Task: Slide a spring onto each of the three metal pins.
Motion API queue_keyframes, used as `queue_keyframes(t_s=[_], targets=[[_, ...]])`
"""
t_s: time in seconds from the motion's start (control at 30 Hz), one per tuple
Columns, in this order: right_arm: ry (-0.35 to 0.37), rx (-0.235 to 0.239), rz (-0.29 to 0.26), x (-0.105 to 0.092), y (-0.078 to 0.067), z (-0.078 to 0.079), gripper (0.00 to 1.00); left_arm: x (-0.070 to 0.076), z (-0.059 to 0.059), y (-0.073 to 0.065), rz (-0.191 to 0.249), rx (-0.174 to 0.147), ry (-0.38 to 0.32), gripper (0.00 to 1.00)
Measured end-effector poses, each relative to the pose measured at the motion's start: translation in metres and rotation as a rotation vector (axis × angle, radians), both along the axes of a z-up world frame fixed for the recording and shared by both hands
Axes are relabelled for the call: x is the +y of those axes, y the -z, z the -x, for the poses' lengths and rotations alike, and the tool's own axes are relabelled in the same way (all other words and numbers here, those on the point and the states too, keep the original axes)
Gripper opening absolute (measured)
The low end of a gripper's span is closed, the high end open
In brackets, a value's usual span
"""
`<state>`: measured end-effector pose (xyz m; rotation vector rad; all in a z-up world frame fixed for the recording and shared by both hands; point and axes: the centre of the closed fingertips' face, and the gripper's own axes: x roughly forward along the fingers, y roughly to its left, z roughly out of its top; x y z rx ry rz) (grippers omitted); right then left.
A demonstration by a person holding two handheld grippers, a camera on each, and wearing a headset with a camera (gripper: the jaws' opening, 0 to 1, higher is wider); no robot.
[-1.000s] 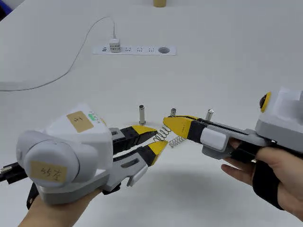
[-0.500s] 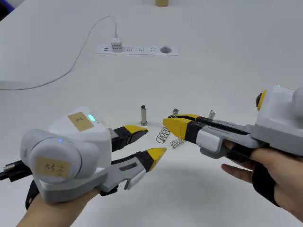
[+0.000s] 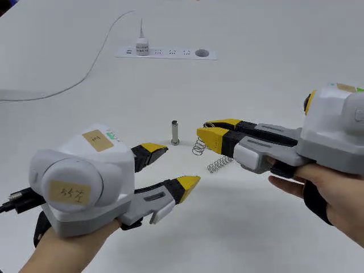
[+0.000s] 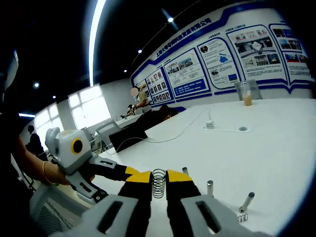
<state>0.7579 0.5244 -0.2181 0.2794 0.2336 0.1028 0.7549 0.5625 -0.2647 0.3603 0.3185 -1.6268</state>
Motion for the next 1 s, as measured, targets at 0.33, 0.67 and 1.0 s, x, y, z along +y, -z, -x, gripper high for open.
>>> queue_keyframes(t_s=[0.33,0.67,1.0], targets=[[0.003,-0.022,0.110,-0.007,-0.002,-0.013,0.11,-0.001,-0.006,0.004,0.000,-0.005,-0.018,0.56],[0.018,-0.036,0.149,-0.013,-0.001,-0.029,0.11,-0.001,-0.013,0.007,0.004,-0.001,-0.047,0.66],[0.039,-0.047,0.168,-0.023,-0.001,-0.044,0.11,-0.002,-0.013,0.011,0.005,0.019,-0.046,0.75]])
